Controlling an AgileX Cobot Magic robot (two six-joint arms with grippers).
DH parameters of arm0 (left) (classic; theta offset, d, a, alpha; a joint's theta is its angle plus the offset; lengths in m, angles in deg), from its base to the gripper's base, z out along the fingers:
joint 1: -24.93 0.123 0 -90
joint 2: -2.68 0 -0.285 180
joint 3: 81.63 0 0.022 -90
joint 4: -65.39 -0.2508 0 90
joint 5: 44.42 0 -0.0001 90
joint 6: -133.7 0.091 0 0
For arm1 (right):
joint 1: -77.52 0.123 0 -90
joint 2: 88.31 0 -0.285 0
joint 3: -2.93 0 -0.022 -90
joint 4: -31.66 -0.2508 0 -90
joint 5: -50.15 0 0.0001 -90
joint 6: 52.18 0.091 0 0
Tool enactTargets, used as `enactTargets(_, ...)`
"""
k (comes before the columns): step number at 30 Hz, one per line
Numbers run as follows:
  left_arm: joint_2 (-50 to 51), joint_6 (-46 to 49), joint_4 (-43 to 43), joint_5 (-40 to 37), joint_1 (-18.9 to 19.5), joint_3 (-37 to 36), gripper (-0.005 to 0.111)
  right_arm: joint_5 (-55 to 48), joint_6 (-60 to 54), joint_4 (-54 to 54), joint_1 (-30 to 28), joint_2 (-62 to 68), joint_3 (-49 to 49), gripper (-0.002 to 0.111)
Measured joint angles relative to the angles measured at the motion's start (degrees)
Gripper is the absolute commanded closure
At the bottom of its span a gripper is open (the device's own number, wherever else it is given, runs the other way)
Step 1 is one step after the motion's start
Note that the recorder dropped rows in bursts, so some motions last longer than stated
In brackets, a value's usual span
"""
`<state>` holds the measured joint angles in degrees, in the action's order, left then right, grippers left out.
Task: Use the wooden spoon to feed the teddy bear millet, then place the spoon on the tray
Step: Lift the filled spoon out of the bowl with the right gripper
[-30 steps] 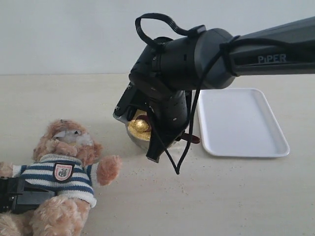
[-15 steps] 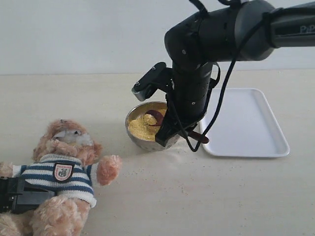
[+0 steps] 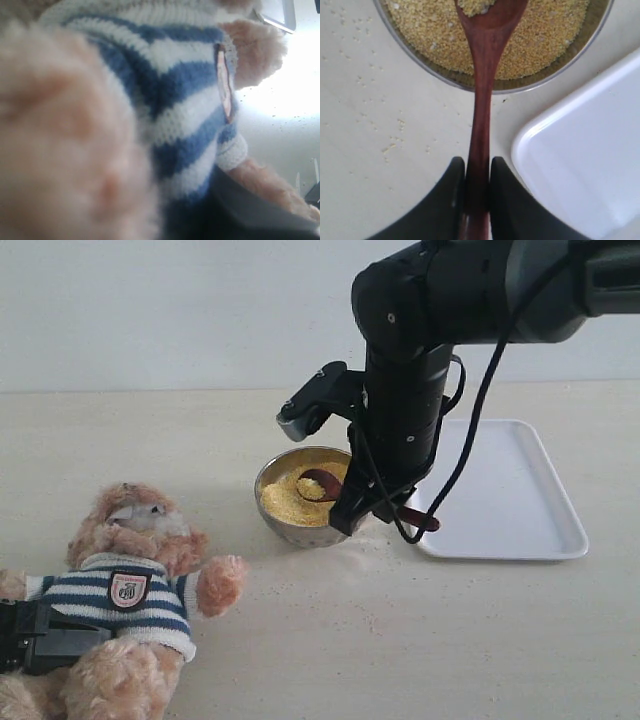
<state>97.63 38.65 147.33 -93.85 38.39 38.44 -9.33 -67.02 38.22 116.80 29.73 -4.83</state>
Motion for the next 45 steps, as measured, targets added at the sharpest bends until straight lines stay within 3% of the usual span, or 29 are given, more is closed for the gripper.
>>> enactTargets(12,0.0,0.0,0.0,0.0,0.0,0.0,0.100,1.1,-1.4,-6.6,-2.7,-1.4,-0.6,0.109)
enactTargets(21,0.0,0.0,0.0,0.0,0.0,0.0,0.100,1.6,-6.6,-20.2,-5.9,-2.7,-0.6,0.109)
enactTargets(31,0.0,0.0,0.0,0.0,0.0,0.0,0.100,-1.7,-4.6,-15.2,-6.6,-2.9,-0.6,0.109)
enactTargets(45,0.0,0.0,0.0,0.0,0.0,0.0,0.100,-3.4,-8.2,-19.9,-6.7,-3.4,-0.6,0.109)
